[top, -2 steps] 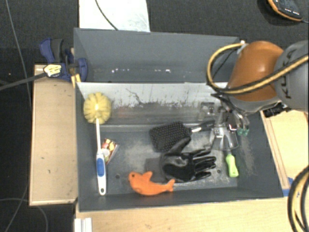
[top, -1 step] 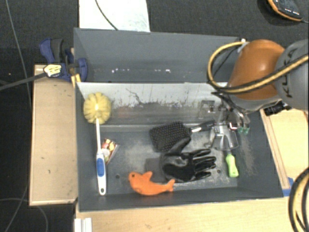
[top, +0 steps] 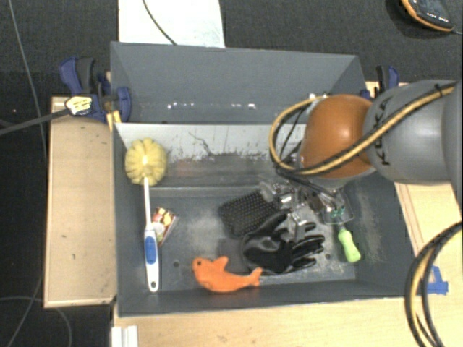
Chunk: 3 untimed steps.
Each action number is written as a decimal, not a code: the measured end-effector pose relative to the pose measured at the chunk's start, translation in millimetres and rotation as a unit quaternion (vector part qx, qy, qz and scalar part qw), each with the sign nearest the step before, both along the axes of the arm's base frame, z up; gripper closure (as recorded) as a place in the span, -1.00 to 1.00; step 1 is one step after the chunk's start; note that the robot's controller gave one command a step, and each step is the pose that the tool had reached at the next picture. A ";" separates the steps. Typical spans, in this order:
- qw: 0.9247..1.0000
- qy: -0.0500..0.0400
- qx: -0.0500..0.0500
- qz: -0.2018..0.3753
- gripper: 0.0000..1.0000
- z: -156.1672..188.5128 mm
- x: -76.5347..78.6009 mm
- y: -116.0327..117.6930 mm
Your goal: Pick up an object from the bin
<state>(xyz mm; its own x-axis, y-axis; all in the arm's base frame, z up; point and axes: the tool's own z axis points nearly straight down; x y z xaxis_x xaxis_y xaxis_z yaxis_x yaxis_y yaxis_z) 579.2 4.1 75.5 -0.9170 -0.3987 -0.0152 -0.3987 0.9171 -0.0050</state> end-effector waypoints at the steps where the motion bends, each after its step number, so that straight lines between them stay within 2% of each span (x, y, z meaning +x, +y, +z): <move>1: 1.000 0.005 0.000 -0.004 -1.00 71.5 0.0 -2.6; 2: 0.961 0.002 -0.003 0.276 -1.00 23.3 -62.1 -4.0; 3: 0.928 0.005 -0.004 0.373 -1.00 -5.4 -71.0 8.2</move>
Offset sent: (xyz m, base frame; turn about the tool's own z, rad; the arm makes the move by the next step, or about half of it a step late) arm -0.0608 -0.0042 0.0245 -0.5597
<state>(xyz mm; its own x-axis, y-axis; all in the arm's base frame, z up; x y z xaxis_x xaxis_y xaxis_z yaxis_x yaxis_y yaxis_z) 508.2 12.3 70.1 -0.3850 -0.9229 -0.0031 -0.9229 0.3850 -0.0031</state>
